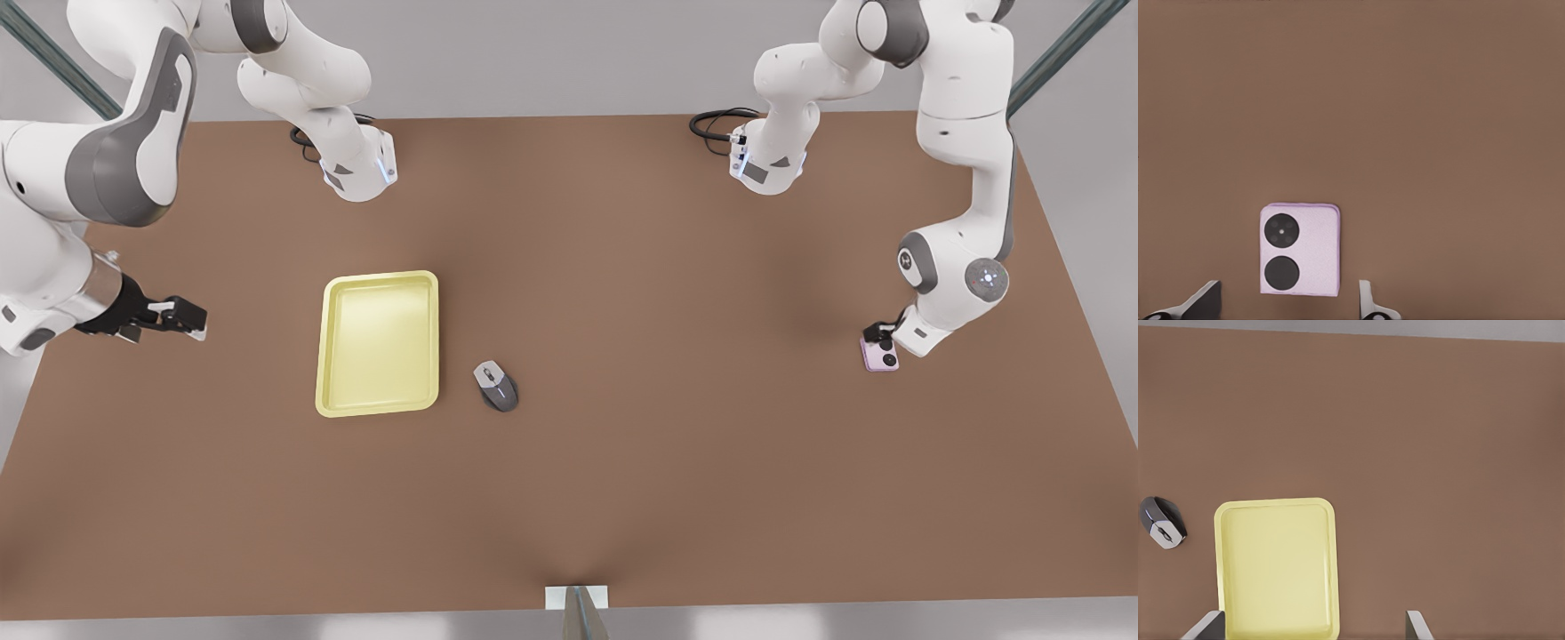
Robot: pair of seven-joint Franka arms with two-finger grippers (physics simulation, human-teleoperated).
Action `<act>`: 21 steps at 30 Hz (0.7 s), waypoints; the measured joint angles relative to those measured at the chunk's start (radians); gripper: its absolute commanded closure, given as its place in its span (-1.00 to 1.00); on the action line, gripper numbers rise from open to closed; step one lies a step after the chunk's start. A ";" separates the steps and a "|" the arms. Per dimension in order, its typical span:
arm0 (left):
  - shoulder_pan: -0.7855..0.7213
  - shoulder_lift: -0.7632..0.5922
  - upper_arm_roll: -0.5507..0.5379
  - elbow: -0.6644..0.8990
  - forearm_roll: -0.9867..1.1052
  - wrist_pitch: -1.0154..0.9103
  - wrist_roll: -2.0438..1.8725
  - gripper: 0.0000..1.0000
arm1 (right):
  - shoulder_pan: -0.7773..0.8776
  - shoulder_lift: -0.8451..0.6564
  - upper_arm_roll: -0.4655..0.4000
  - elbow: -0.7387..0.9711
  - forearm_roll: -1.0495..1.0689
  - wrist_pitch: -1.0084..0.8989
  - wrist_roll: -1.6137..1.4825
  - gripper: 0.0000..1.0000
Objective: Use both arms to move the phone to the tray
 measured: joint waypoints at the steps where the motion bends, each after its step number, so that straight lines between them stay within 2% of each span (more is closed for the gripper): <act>1: 0.003 0.010 -0.001 -0.006 0.000 0.016 0.021 -1.00 | 0.000 -0.001 0.000 0.000 0.000 0.000 0.000 -1.00; 7: 0.012 0.073 -0.006 -0.003 -0.004 0.083 0.136 -1.00 | -0.001 -0.005 -0.002 0.001 -0.001 -0.007 -0.002 -1.00; 14: 0.022 0.109 -0.004 0.003 -0.146 0.119 0.231 -1.00 | -0.001 -0.006 -0.003 0.002 -0.001 -0.021 -0.004 -1.00; 21: 0.022 0.161 -0.002 0.034 -0.189 0.130 0.295 -1.00 | -0.004 -0.013 -0.005 0.002 0.000 -0.026 -0.005 -1.00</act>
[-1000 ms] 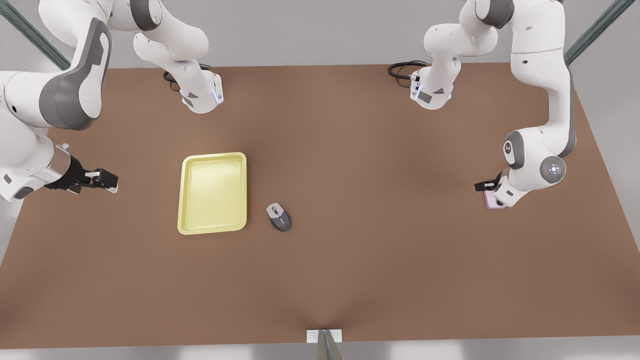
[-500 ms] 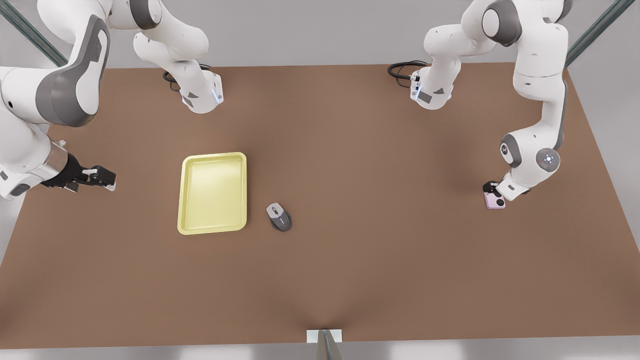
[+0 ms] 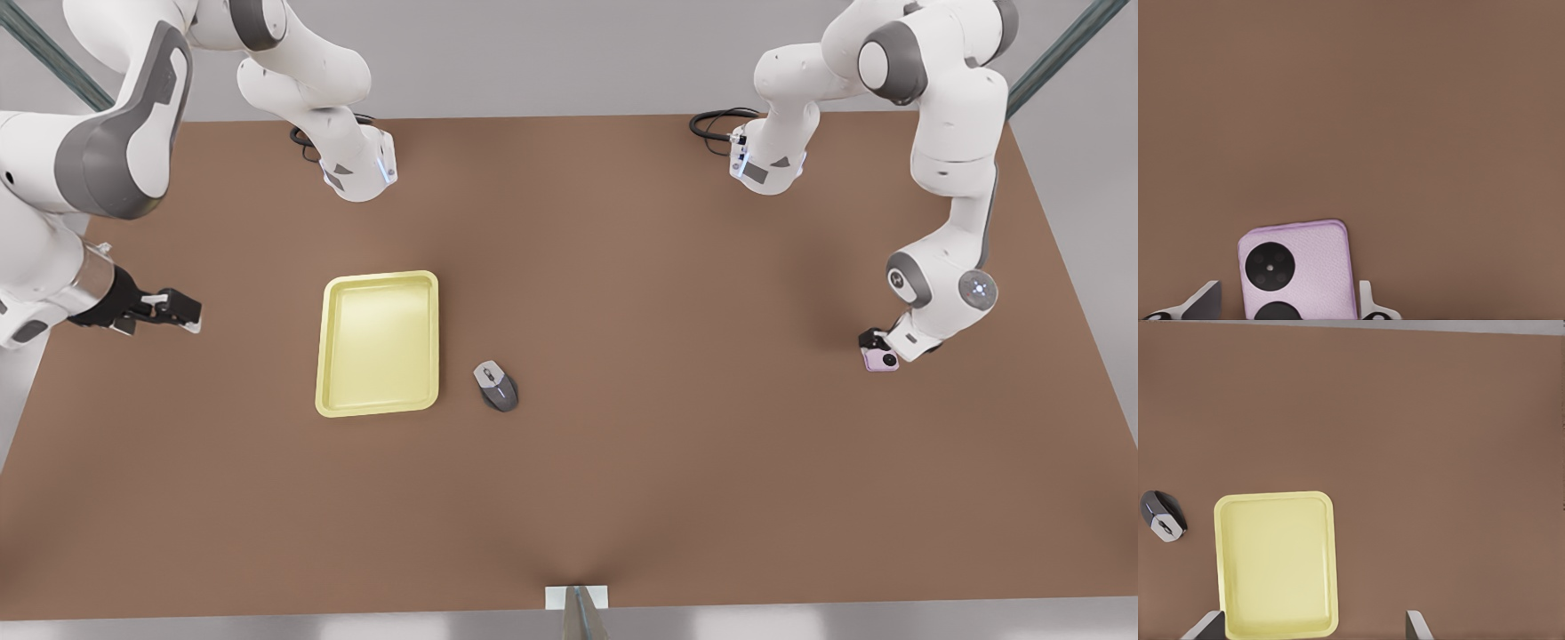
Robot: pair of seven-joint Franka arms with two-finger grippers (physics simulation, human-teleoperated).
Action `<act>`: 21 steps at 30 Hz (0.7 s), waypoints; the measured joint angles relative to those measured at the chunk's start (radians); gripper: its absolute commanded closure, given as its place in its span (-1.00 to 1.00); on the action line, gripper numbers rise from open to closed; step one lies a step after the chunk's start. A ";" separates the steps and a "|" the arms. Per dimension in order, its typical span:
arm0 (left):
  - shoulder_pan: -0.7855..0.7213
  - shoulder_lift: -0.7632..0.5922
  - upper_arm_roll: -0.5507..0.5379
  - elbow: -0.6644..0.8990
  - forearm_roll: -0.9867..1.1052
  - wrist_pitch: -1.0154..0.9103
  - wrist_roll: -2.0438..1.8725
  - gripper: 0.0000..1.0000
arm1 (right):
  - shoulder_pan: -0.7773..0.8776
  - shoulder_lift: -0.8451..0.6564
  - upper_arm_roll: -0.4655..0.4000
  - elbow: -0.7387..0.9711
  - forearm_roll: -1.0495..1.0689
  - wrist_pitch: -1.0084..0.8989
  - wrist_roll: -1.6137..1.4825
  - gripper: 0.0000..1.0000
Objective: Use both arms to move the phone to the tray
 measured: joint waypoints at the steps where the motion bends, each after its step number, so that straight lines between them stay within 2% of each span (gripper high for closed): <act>1: 0.000 0.007 0.000 0.002 -0.002 0.001 0.007 -1.00 | 0.000 0.000 0.000 0.000 0.000 0.000 0.000 -1.00; 4: -0.001 0.019 0.000 0.005 -0.011 0.003 0.027 -1.00 | 0.004 -0.001 0.001 0.000 -0.001 -0.004 0.000 -1.00; 5: -0.001 0.022 0.000 0.005 -0.013 0.003 0.032 -0.90 | 0.005 0.000 0.002 0.000 -0.001 -0.010 0.000 -1.00; 6: -0.001 0.024 0.000 0.005 -0.015 0.004 0.037 -0.66 | 0.004 0.000 0.001 0.000 0.000 -0.015 0.000 -1.00; 8: -0.001 0.026 0.000 0.005 -0.014 0.005 0.043 -0.58 | 0.001 -0.001 -0.001 0.001 0.000 -0.024 -0.001 -1.00; 13: -0.001 0.025 0.000 0.005 -0.014 0.007 0.057 -0.47 | -0.003 -0.001 -0.001 0.002 -0.007 -0.036 -0.001 -1.00; 21: -0.010 0.004 -0.008 0.025 -0.013 -0.011 0.071 -0.42 | -0.003 0.002 0.000 0.002 -0.009 -0.039 -0.002 -1.00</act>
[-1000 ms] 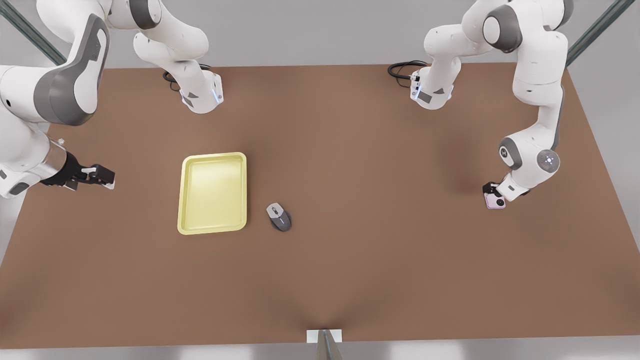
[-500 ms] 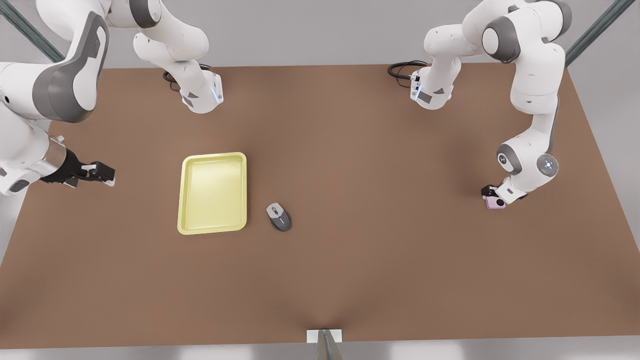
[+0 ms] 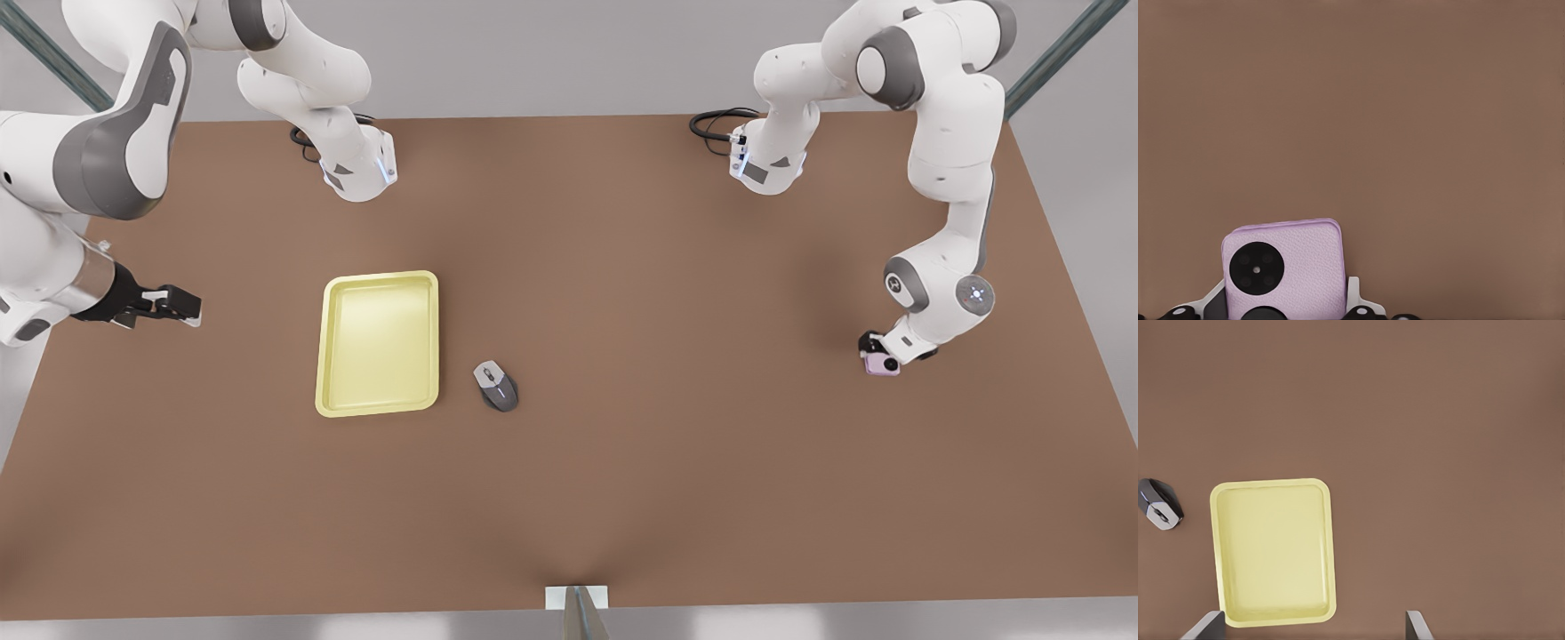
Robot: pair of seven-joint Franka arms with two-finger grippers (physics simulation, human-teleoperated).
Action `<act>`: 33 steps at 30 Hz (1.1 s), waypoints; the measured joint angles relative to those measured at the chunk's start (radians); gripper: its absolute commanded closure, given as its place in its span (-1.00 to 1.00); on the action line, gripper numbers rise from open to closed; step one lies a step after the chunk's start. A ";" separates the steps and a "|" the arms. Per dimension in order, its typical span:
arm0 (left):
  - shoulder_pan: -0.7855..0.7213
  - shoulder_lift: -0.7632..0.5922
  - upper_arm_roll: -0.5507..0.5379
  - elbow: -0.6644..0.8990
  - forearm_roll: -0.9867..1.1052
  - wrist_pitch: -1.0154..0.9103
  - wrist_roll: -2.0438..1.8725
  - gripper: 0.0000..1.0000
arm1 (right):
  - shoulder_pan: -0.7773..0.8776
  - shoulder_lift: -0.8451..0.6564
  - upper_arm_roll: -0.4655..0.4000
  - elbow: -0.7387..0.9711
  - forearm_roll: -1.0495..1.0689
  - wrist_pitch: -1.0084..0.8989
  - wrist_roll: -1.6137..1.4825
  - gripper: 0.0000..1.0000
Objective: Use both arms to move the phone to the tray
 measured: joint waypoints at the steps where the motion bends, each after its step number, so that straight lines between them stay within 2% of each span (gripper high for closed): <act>1: -0.009 -0.010 -0.001 0.009 0.000 -0.009 0.000 -0.42 | 0.000 0.000 -0.001 0.001 0.000 0.000 0.000 -1.00; 5: -0.127 -0.058 -0.001 0.066 0.001 -0.077 -0.027 -0.42 | -0.003 -0.001 -0.004 0.001 -0.001 0.002 0.000 -1.00; 11: -0.497 -0.037 -0.001 0.303 0.004 -0.312 -0.194 -0.42 | -0.005 0.000 -0.007 0.003 -0.001 0.004 0.000 -1.00; 15: -0.735 0.095 -0.002 0.528 -0.048 -0.439 -0.375 -0.42 | -0.005 0.000 -0.007 0.003 -0.001 0.005 0.000 -1.00; 18: -0.839 0.226 -0.014 0.728 -0.077 -0.510 -0.535 -0.42 | -0.005 0.000 -0.006 0.003 -0.001 0.005 0.000 -1.00; 26: -0.937 0.533 -0.052 1.111 -0.069 -0.598 -0.928 -0.43 | -0.005 0.005 -0.005 0.019 -0.001 0.006 0.000 -1.00; 29: -0.951 0.595 -0.052 1.177 -0.037 -0.608 -1.040 -0.44 | -0.005 0.007 -0.004 0.022 -0.001 0.006 0.000 -1.00; 30: -0.953 0.601 -0.052 1.182 -0.025 -0.609 -1.072 -0.89 | -0.005 0.008 -0.004 0.022 -0.001 0.006 0.000 -1.00; 31: -0.955 0.603 -0.052 1.185 -0.018 -0.610 -1.101 -1.00 | -0.005 0.008 -0.004 0.023 -0.001 0.006 0.000 -1.00; 33: -0.957 0.603 -0.052 1.188 -0.008 -0.611 -1.156 -1.00 | -0.004 0.008 -0.004 0.023 -0.001 0.006 0.000 -1.00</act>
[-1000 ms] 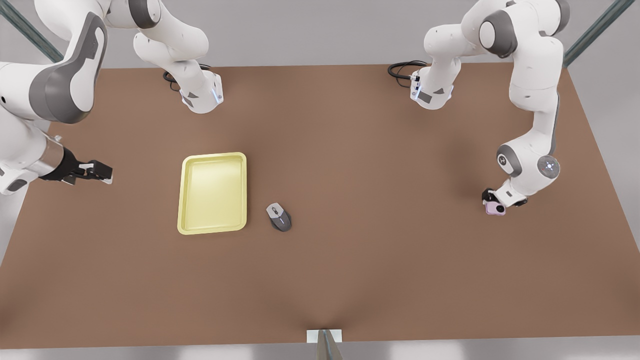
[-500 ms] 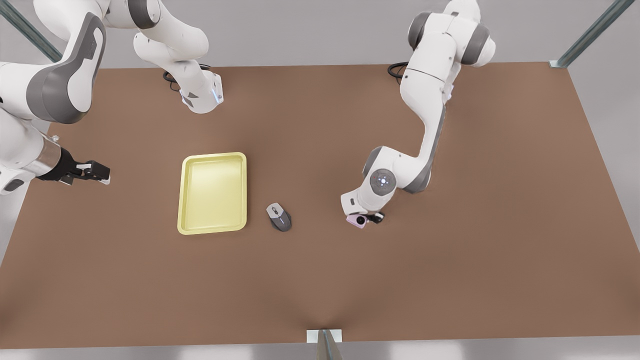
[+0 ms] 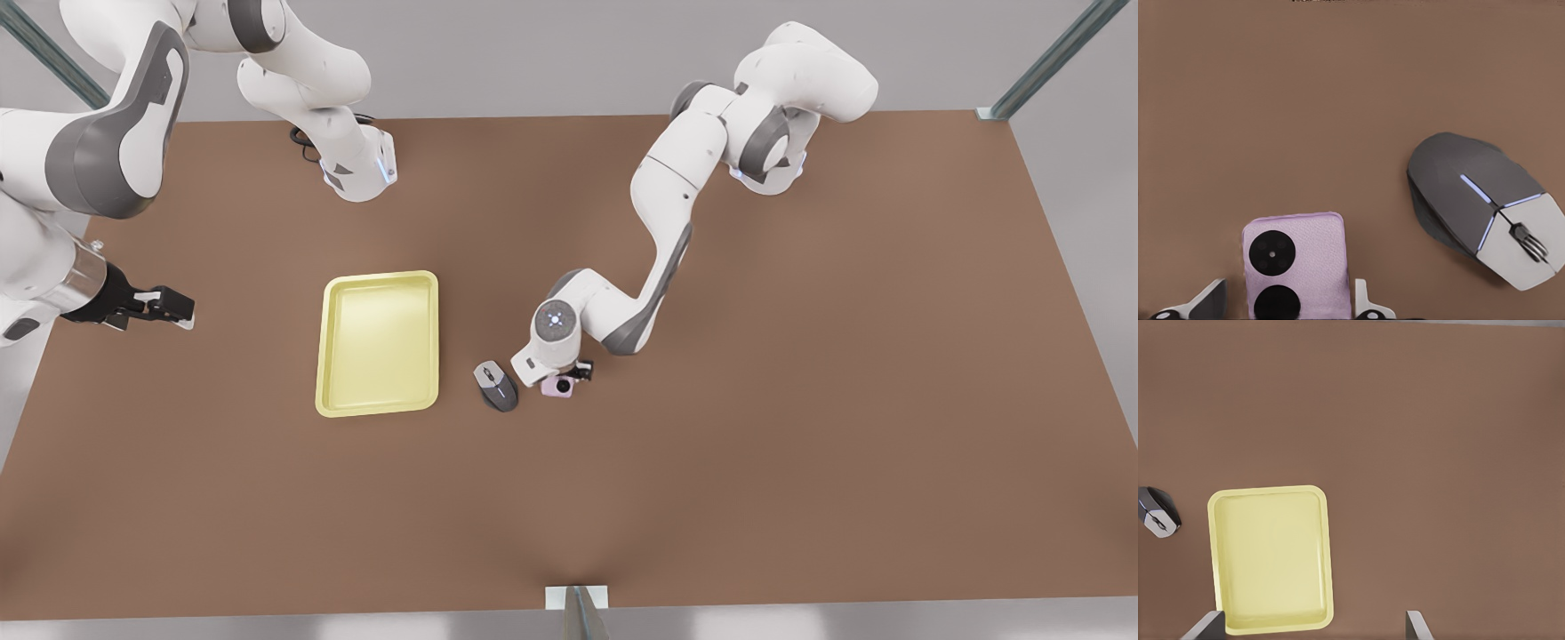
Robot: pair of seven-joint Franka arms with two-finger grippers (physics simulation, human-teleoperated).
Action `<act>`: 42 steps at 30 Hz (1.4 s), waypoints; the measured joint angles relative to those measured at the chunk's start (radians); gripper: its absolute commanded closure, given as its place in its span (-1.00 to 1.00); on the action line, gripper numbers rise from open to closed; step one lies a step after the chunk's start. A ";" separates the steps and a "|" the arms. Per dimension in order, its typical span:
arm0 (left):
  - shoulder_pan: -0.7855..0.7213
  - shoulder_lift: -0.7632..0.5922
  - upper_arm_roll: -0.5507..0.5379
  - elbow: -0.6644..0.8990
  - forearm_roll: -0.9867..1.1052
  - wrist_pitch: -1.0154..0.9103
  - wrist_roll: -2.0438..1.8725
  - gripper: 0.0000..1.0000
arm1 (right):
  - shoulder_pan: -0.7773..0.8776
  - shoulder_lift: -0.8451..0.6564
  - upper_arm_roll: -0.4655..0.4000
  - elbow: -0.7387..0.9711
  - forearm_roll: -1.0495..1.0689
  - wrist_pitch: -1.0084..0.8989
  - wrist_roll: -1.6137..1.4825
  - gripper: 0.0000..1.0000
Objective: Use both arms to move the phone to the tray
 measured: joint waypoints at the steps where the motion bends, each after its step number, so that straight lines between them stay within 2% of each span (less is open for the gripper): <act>1: 0.000 -0.001 0.000 0.001 0.003 0.000 -0.025 -1.00 | 0.001 0.000 0.000 0.000 0.000 0.000 0.000 -1.00; 4: 0.019 -0.041 0.004 -0.001 0.008 -0.016 -0.083 -1.00 | 0.001 0.001 0.001 0.000 0.000 0.000 0.000 -1.00; 8: 0.303 -0.255 0.014 -0.013 -0.010 -0.190 -0.064 -1.00 | 0.016 0.010 0.009 -0.002 0.006 0.002 0.001 -1.00; 11: 0.438 -0.411 0.127 -0.012 -0.011 -0.372 0.005 -1.00 | 0.035 0.015 0.022 -0.008 0.037 -0.002 0.002 -1.00; 12: 0.501 -0.495 0.102 -0.037 0.004 -0.423 0.032 -1.00 | 0.068 0.022 0.029 -0.011 0.042 -0.002 0.002 -1.00; 13: 0.596 -0.601 0.011 -0.099 0.047 -0.464 0.058 -1.00 | 0.122 0.029 0.034 -0.013 0.045 -0.002 0.003 -1.00; 15: 0.725 -0.845 -0.122 -0.322 0.127 -0.487 0.105 -1.00 | 0.243 0.042 0.040 -0.014 0.051 0.003 0.019 -1.00; 17: 0.767 -0.932 -0.157 -0.396 0.174 -0.505 0.149 -1.00 | 0.310 0.066 0.059 -0.008 0.070 0.018 0.057 -1.00; 22: 0.770 -0.932 -0.166 -0.417 0.222 -0.543 0.239 -1.00 | 0.404 0.278 0.161 0.091 0.094 0.143 0.219 -1.00; 27: 0.773 -0.921 -0.163 -0.419 0.234 -0.567 0.308 -1.00 | 0.484 0.450 0.187 0.176 0.097 0.247 0.402 -1.00; 32: 0.778 -0.920 -0.150 -0.420 0.233 -0.577 0.361 -1.00 | 0.534 0.546 0.204 0.182 0.080 0.337 0.573 -1.00; 37: 0.778 -0.913 -0.137 -0.422 0.229 -0.581 0.406 -1.00 | 0.533 0.638 0.281 0.169 0.018 0.432 0.722 -1.00; 42: 0.775 -0.903 -0.136 -0.423 0.227 -0.582 0.440 -1.00 | 0.528 0.682 0.306 0.124 -0.039 0.533 0.856 -1.00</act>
